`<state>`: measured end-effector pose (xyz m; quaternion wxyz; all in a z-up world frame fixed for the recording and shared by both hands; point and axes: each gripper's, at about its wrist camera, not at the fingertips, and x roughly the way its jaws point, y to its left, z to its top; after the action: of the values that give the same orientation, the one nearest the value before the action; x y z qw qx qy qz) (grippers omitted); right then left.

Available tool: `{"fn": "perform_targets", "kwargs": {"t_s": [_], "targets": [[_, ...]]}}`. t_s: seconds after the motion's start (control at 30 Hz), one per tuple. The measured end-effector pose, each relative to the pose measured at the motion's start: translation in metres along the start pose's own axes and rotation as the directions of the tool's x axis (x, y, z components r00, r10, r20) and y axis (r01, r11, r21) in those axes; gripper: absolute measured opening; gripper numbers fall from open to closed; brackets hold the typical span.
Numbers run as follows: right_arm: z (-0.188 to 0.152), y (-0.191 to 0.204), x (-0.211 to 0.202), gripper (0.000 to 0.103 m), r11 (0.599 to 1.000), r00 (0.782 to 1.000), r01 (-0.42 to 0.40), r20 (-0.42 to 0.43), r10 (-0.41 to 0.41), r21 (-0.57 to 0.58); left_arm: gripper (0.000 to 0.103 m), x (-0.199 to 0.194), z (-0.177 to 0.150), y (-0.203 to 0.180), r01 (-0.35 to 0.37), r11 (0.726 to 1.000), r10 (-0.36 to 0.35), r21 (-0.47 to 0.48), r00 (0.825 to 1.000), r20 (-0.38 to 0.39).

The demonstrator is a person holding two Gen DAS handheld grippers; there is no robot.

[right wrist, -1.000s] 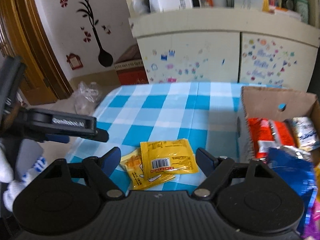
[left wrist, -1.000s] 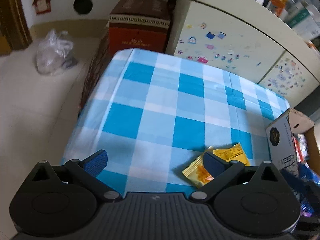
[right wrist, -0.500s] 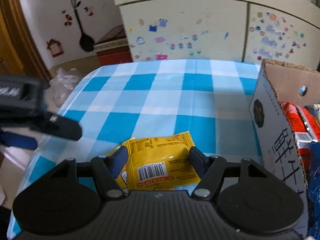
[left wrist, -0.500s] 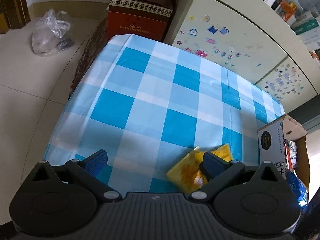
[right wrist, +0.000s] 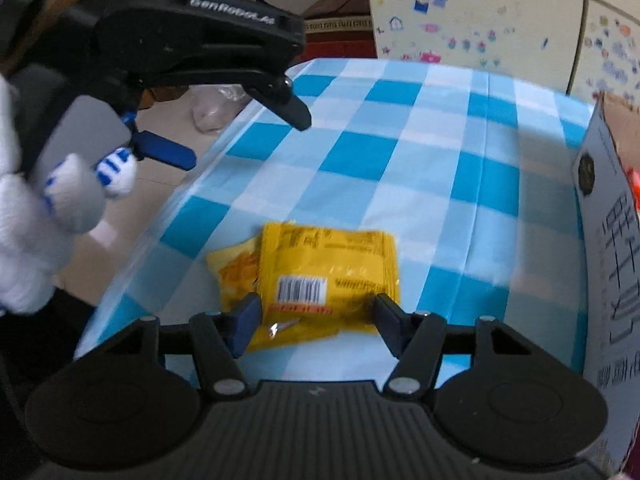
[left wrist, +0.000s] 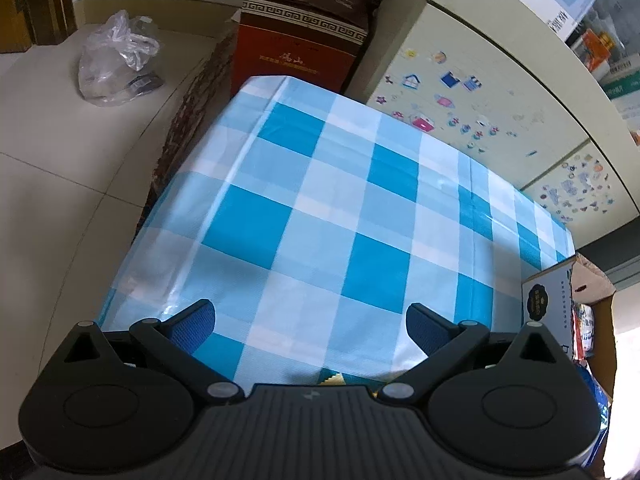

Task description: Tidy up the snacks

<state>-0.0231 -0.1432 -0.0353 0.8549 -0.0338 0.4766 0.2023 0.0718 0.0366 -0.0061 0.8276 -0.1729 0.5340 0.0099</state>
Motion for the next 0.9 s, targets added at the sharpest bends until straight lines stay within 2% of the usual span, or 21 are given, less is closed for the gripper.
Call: {"fn": "perform_targets", "kwargs": {"t_s": [0.07, 0.1, 0.2, 0.3, 0.5, 0.63, 0.77, 0.83, 0.9], "targets": [[0.003, 0.0, -0.005, 0.065, 0.999, 0.999, 0.009, 0.043, -0.007, -0.048, 0.103, -0.001, 0.0, 0.003, -0.005, 1.0, 0.005, -0.011, 1.0, 0.002], [0.006, -0.001, -0.005, 0.07, 0.998, 0.997, 0.025, 0.073, -0.021, -0.063, 0.103, -0.001, 0.0, 0.004, -0.008, 1.0, 0.008, -0.017, 1.0, -0.001], [0.018, -0.013, 0.005, 0.073, 1.0, 0.991, 0.024, 0.132, -0.023, -0.007, 0.103, 0.0, -0.001, 0.004, -0.008, 1.0, 0.008, -0.018, 1.0, -0.006], [0.026, -0.017, 0.019, 0.074, 1.0, 0.988, -0.011, 0.153, 0.009, 0.018, 0.103, 0.001, -0.001, 0.002, -0.012, 1.0, 0.012, -0.008, 1.0, -0.006], [0.027, -0.024, 0.037, 0.076, 0.998, 0.989, -0.063, 0.135, 0.059, 0.027, 0.103, 0.007, -0.001, 0.0, -0.017, 1.0, 0.017, 0.017, 1.0, -0.017], [0.025, -0.019, 0.029, 0.081, 0.995, 0.997, -0.074, 0.008, 0.075, -0.074, 0.103, 0.009, -0.001, 0.003, -0.03, 0.999, 0.031, 0.027, 0.999, -0.021], [0.01, -0.01, 0.016, 0.086, 0.982, 0.99, -0.087, -0.125, 0.067, -0.165, 0.103, 0.008, -0.003, 0.008, -0.036, 0.999, 0.037, 0.026, 0.999, -0.018], [0.0, -0.004, 0.009, 0.085, 0.972, 0.987, -0.09, -0.151, 0.057, -0.217, 0.103, 0.007, -0.005, 0.009, -0.039, 0.999, 0.04, 0.031, 0.999, -0.019], [-0.005, 0.0, 0.005, 0.084, 0.967, 0.989, -0.068, -0.143, 0.033, -0.246, 0.103, 0.005, -0.007, 0.01, -0.04, 0.999, 0.04, 0.033, 0.999, -0.02]]}}
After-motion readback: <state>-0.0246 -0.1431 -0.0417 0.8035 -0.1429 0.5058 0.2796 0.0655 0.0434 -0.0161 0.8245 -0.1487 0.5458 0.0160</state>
